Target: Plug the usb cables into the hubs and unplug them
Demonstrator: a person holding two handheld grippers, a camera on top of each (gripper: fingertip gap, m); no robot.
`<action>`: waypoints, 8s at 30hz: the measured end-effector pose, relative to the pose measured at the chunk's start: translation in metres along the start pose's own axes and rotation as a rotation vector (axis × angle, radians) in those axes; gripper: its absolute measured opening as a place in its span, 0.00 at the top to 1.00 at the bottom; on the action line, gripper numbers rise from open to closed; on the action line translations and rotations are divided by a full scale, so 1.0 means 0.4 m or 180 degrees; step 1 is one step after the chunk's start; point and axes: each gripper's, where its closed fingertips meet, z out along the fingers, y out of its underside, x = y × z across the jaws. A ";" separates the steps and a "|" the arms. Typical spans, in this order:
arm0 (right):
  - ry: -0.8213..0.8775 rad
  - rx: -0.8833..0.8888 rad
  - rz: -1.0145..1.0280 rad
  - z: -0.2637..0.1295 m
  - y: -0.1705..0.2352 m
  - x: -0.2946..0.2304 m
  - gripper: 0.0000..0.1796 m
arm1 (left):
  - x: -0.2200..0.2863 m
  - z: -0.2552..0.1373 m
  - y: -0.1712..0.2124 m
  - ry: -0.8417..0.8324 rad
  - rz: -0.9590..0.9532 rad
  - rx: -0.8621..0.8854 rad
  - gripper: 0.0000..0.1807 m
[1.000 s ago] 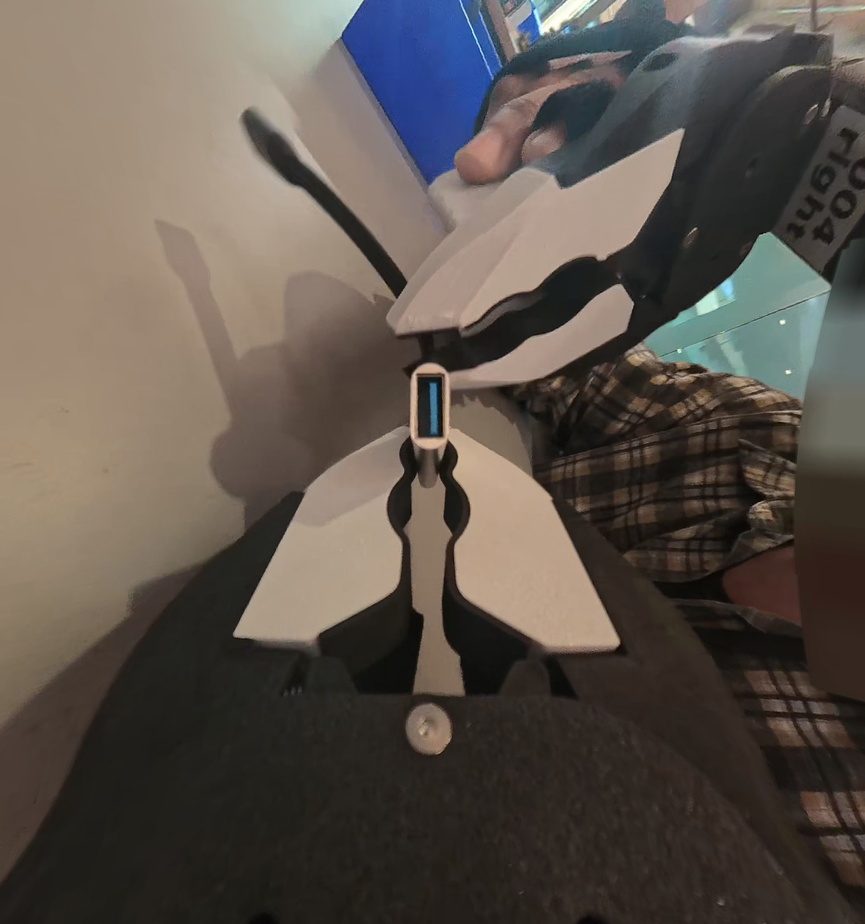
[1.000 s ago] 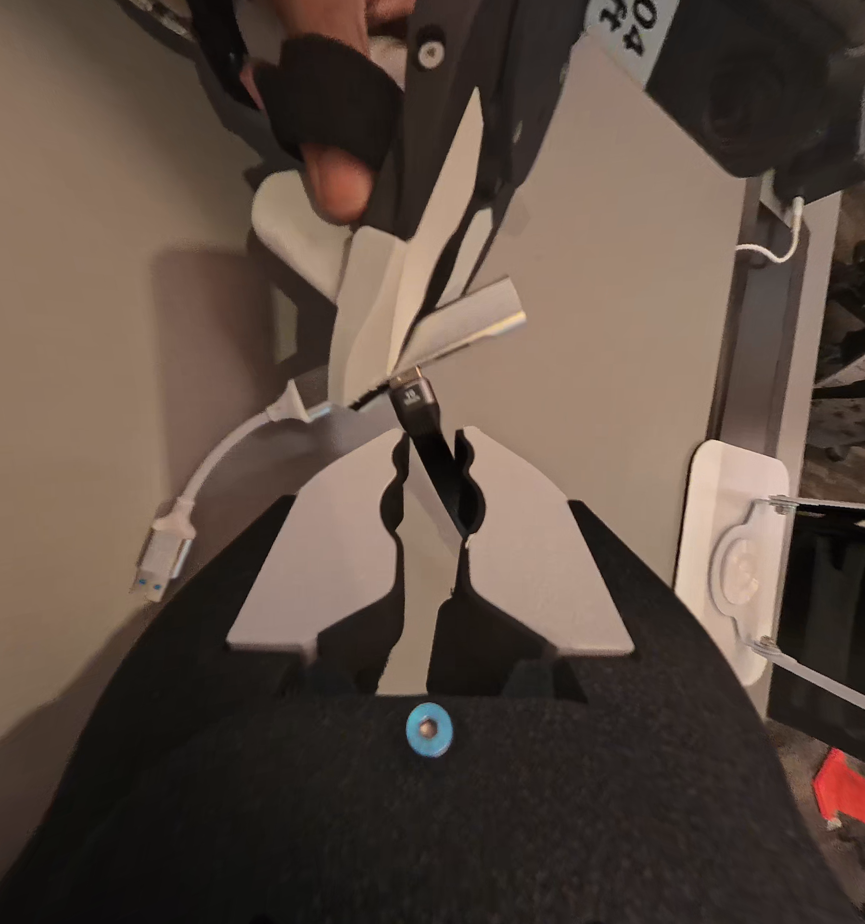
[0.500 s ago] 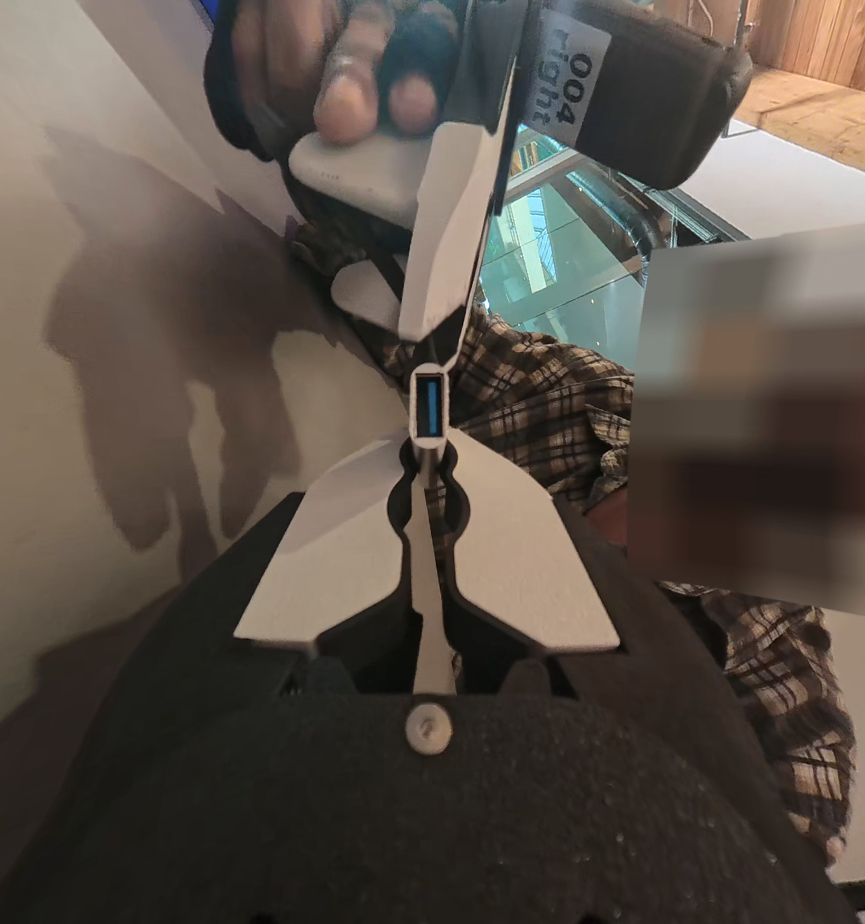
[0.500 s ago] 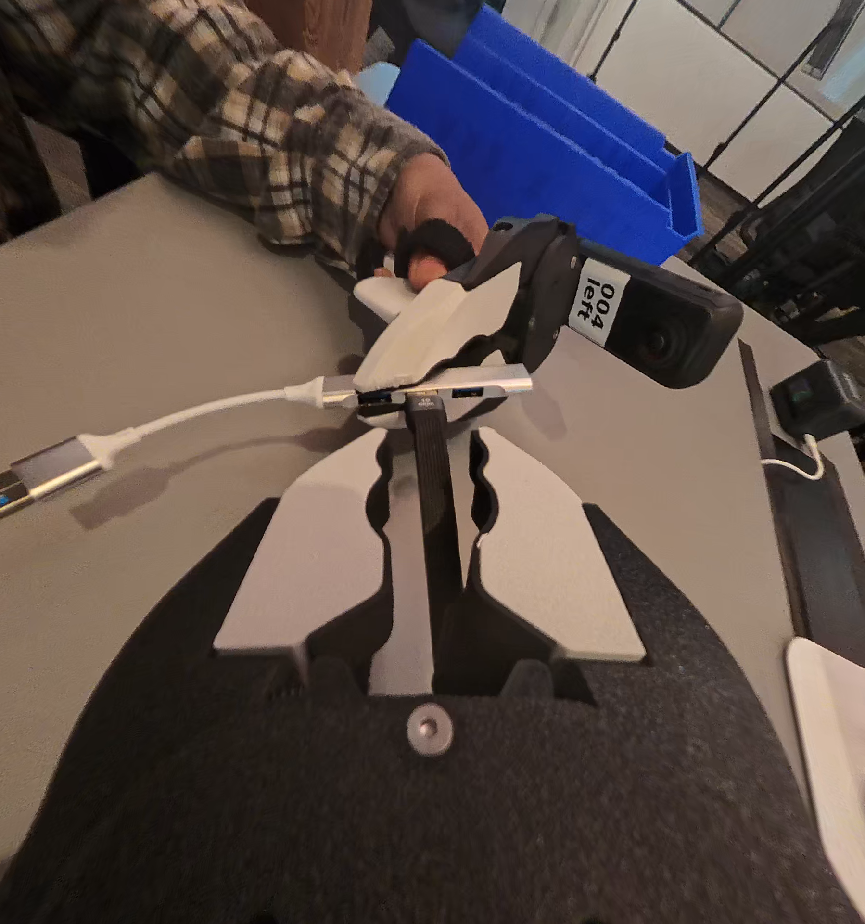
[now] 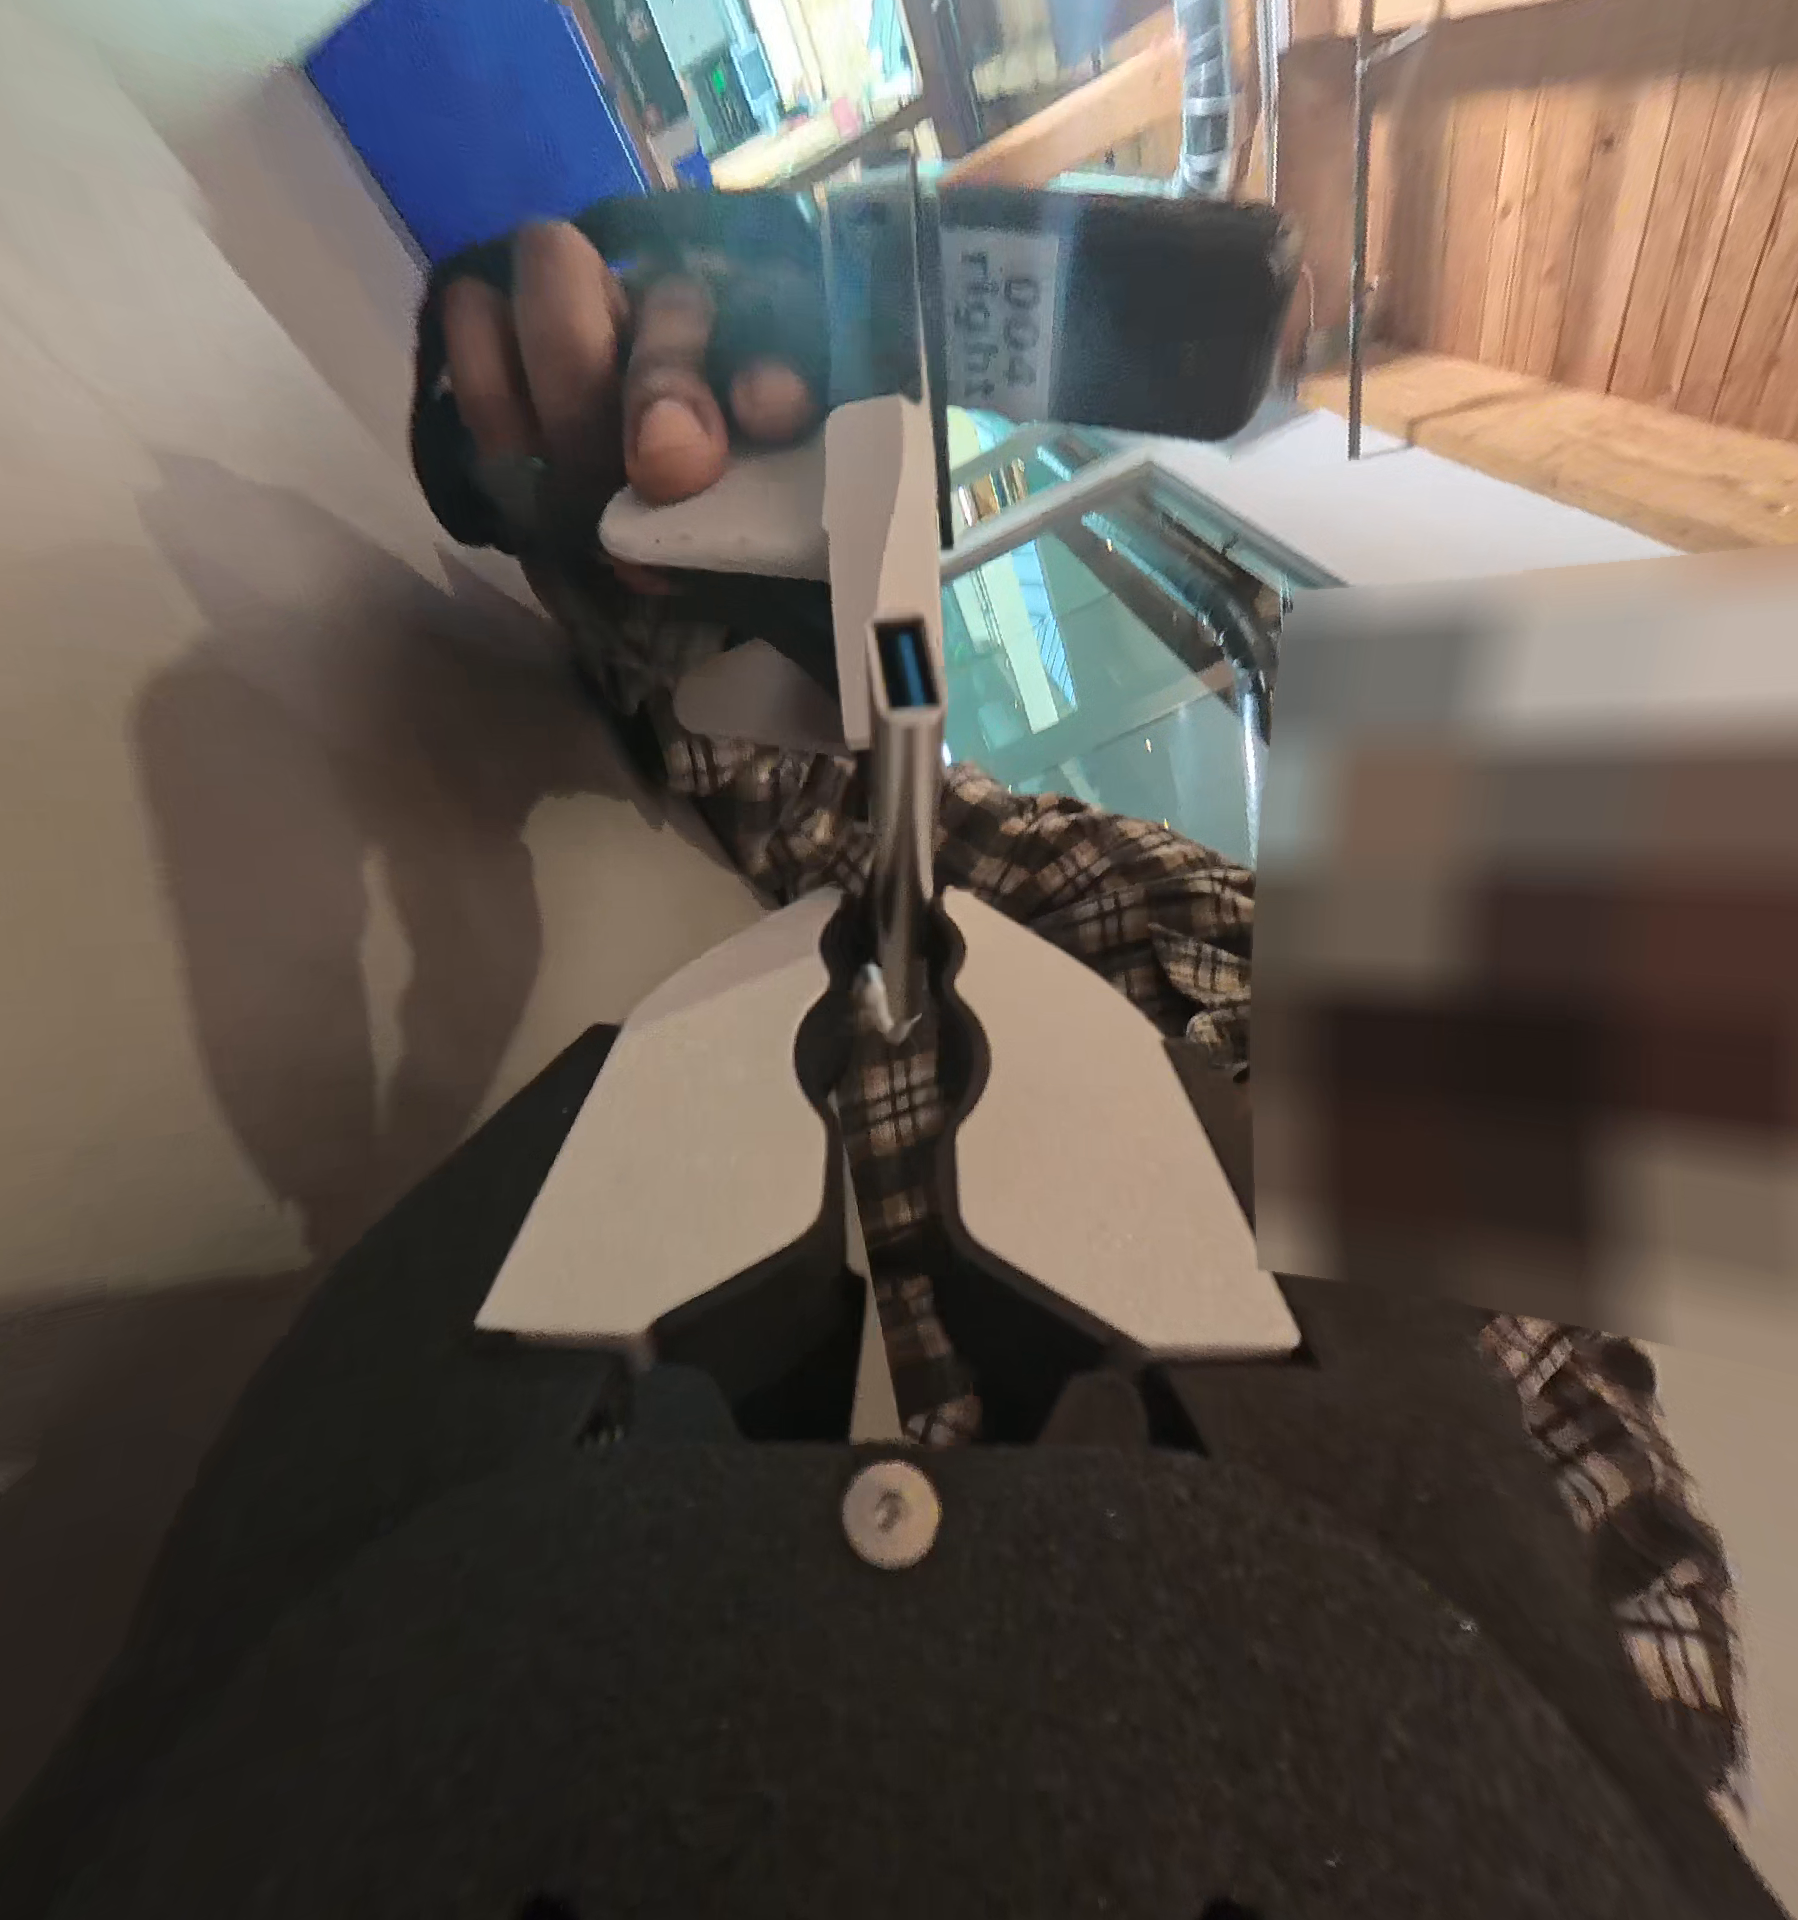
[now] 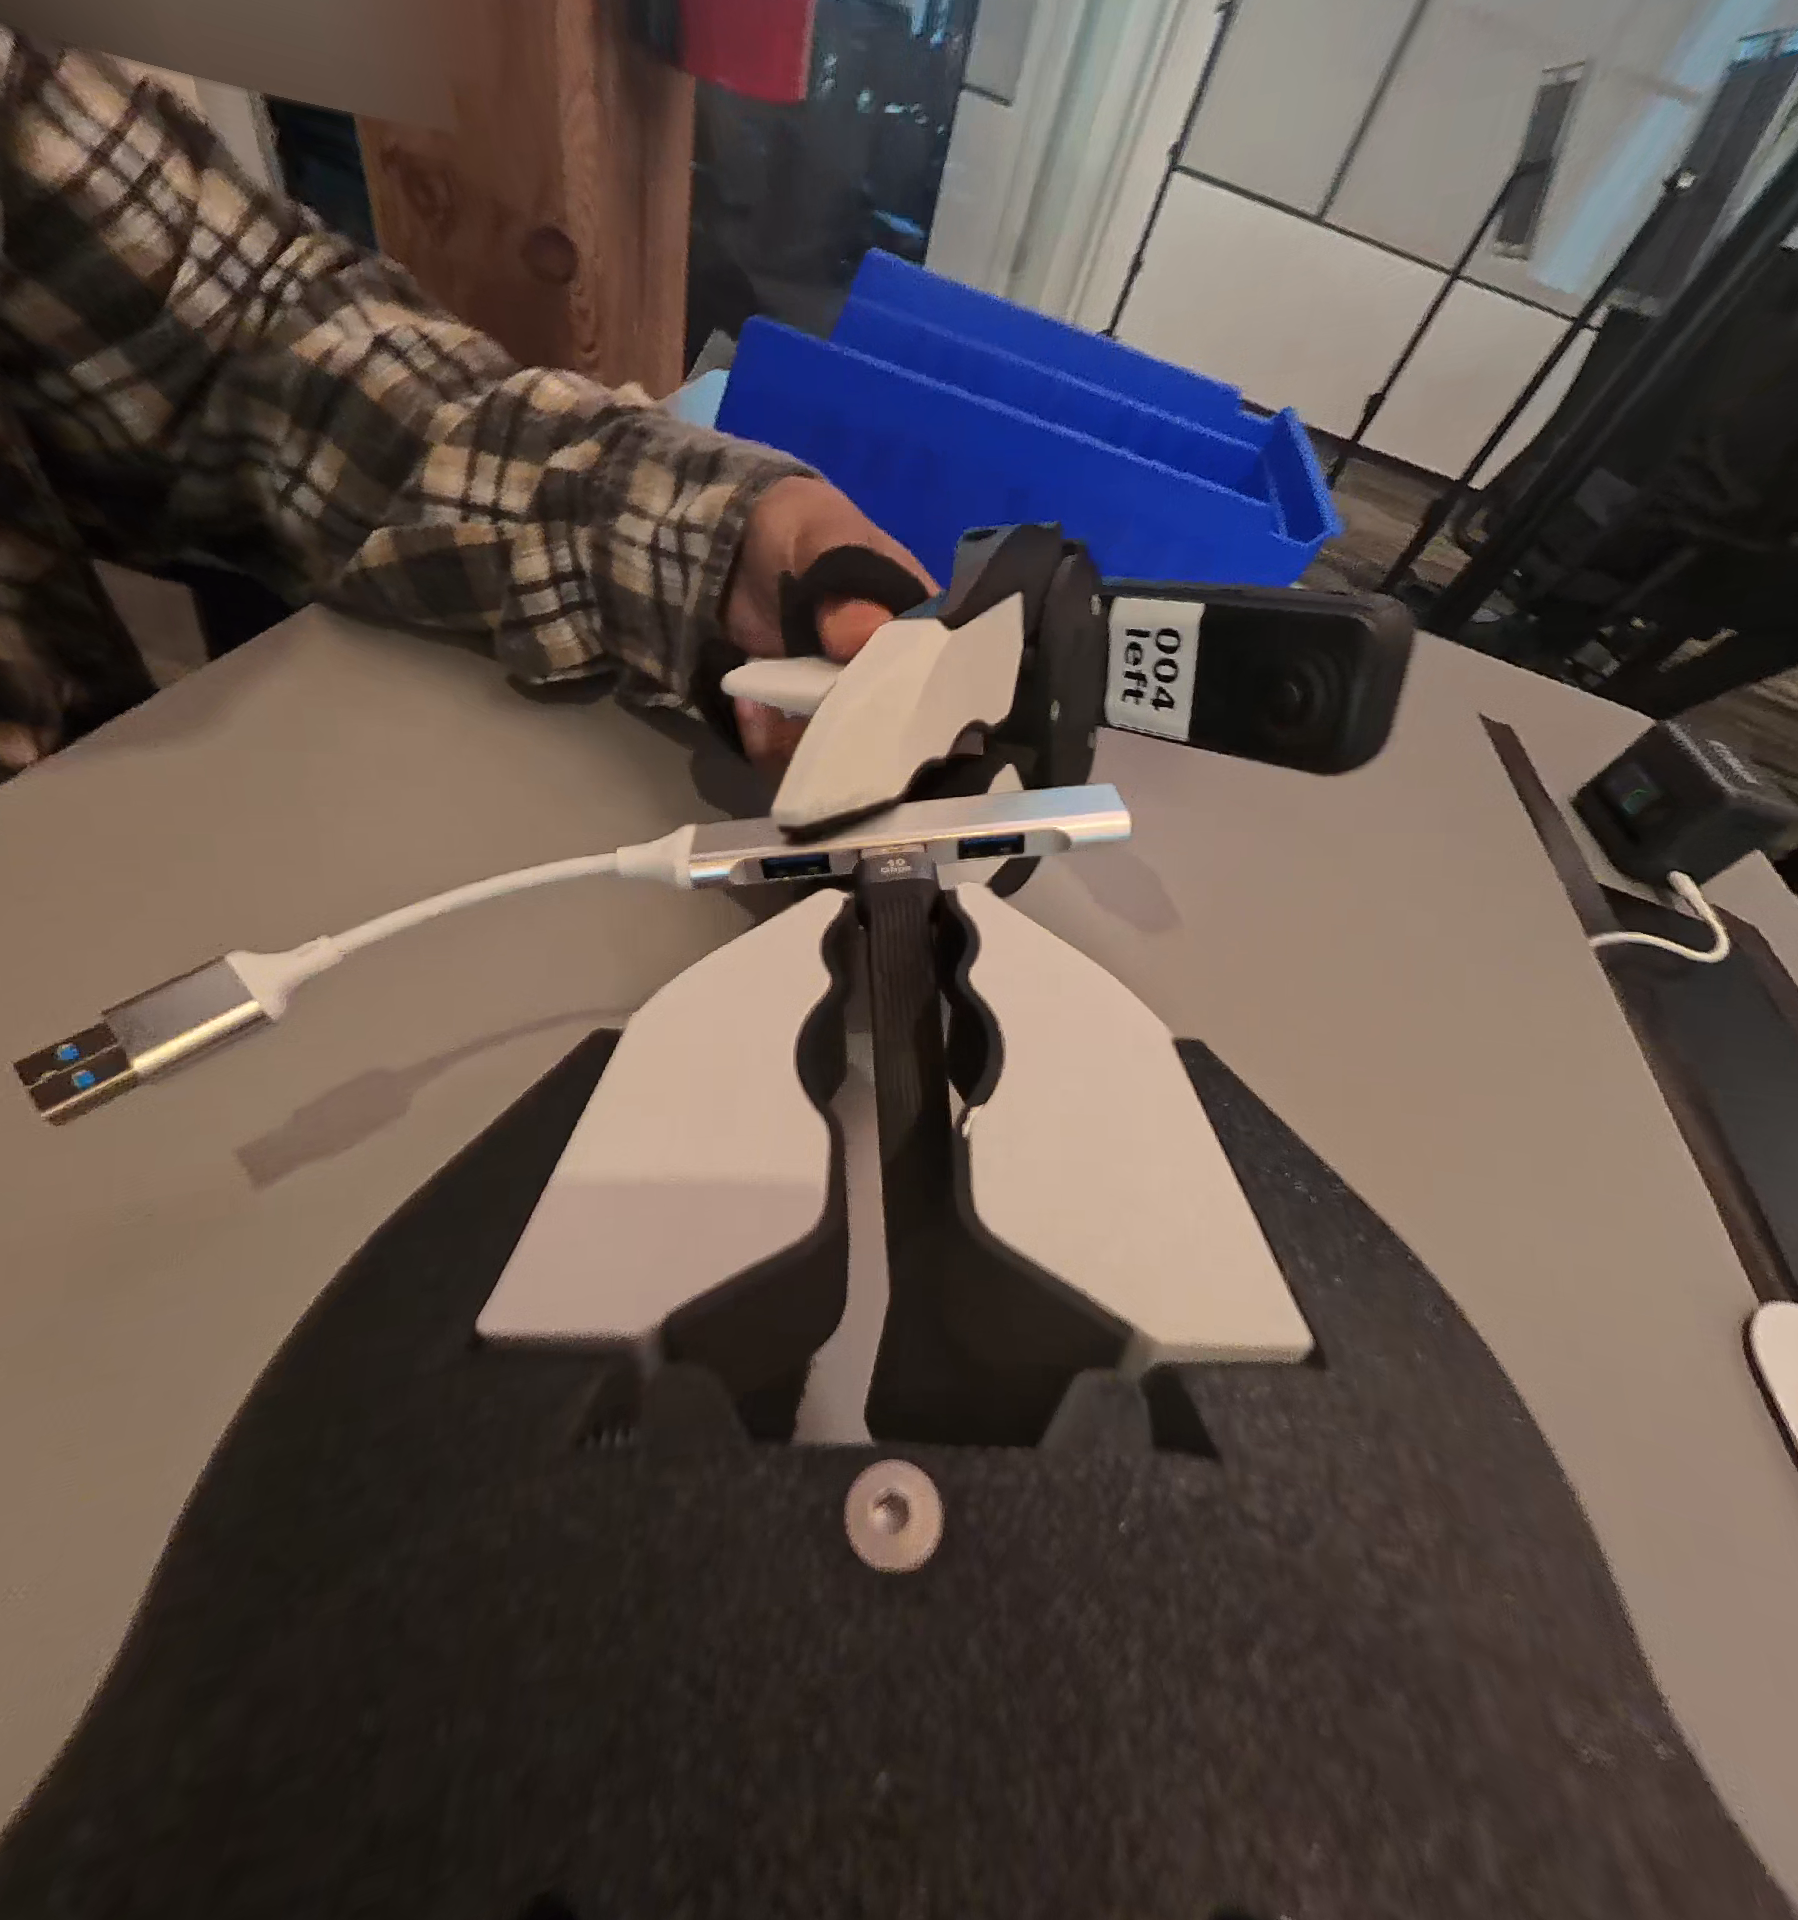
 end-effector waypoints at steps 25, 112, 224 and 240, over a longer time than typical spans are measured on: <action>0.0832 0.0075 0.0652 -0.082 0.017 0.000 0.93 | -0.016 0.045 -0.068 -0.0124 -0.0191 0.0845 0.97; 0.0490 -0.0429 -0.0191 -0.080 0.043 -0.051 0.93 | -0.028 0.072 -0.003 -0.0396 -0.0036 0.0008 0.96; 0.3513 -0.0234 0.0949 -0.607 0.113 0.011 0.49 | 0.063 0.033 -0.094 -0.1304 0.2280 0.1136 0.81; 0.3527 -0.0444 0.0687 -0.554 0.170 0.013 0.36 | 0.069 -0.048 -0.136 -0.2024 0.2912 0.1432 0.71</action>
